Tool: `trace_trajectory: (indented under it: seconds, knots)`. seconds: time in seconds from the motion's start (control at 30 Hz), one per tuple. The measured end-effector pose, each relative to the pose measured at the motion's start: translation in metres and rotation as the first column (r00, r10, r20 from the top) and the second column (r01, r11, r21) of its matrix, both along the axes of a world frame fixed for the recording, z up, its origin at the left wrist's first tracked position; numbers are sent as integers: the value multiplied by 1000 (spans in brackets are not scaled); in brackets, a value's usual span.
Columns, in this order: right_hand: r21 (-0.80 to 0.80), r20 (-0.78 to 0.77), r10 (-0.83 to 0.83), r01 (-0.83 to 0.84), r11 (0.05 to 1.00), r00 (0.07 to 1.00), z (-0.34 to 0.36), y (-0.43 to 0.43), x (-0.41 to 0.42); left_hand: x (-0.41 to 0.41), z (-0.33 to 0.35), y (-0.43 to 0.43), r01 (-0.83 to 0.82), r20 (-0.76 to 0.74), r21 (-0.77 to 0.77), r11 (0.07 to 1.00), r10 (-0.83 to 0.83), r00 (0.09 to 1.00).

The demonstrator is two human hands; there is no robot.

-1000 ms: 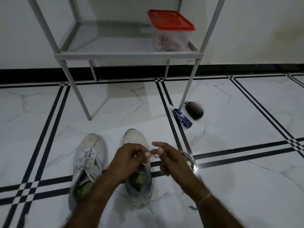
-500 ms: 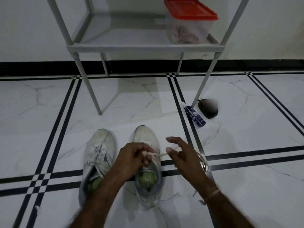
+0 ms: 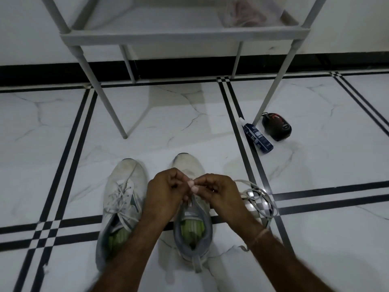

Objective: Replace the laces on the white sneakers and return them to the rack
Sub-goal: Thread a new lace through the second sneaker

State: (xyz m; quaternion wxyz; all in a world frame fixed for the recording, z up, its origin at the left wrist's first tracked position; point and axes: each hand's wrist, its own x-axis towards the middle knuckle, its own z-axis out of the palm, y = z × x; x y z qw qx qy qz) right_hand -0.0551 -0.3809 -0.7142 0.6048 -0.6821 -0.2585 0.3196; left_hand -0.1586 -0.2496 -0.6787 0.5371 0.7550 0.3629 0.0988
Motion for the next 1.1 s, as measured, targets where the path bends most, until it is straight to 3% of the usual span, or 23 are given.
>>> trace_trajectory:
  seconds: [0.07,0.2,0.37,0.6,0.67,0.83,1.1]
  knots:
    - [-4,-19,-9,9,1000,1000,-5,4,2,0,-4,2,-37,-15,-17,999,37,999]
    - [-90,43,-88,92,992,995,-17,10,6,-4,-20,2,-114,-88,122,986,125,988]
    - [-164,165,-90,118,979,982,-34,13,1,-11,-27,-2,-47,-209,95,994,66,976]
    - [-223,176,-121,159,962,977,-44,-18,-48,-47,-29,-36,81,-263,331,940,9,965]
    - [-222,167,-140,176,959,976,-43,-21,-52,-50,-32,-34,39,-216,306,951,29,976]
    - [-243,148,-134,167,955,980,-36,-22,-57,-55,-30,-29,-86,-117,75,993,95,989]
    - [-275,115,-235,259,926,965,-41,-18,-70,-61,-40,-30,-136,-86,-38,990,132,988]
